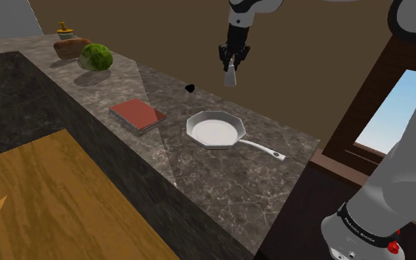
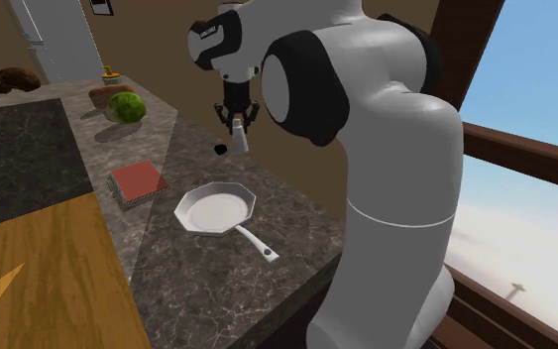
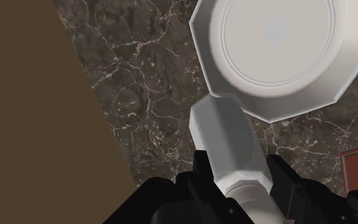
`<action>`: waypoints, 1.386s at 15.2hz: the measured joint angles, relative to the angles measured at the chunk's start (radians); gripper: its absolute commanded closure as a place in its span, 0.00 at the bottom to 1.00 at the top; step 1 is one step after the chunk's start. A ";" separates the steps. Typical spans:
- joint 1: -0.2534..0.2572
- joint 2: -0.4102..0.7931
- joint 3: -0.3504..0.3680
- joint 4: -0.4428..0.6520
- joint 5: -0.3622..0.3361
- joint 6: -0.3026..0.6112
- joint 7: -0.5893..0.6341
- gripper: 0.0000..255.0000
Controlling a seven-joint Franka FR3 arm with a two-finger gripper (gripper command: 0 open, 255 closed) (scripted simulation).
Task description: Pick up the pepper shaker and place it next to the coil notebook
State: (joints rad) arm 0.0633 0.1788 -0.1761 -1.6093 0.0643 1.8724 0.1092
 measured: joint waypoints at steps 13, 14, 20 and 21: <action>0.151 0.242 0.089 0.347 -0.020 -0.098 0.254 1.00; 0.160 0.276 0.093 0.401 -0.020 -0.119 0.270 1.00; 0.200 0.351 0.107 0.477 -0.027 -0.119 0.326 1.00; 0.200 0.343 0.107 0.452 -0.027 -0.103 0.326 1.00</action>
State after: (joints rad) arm 0.2636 0.5215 -0.0690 -1.1571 0.0370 1.7696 0.4348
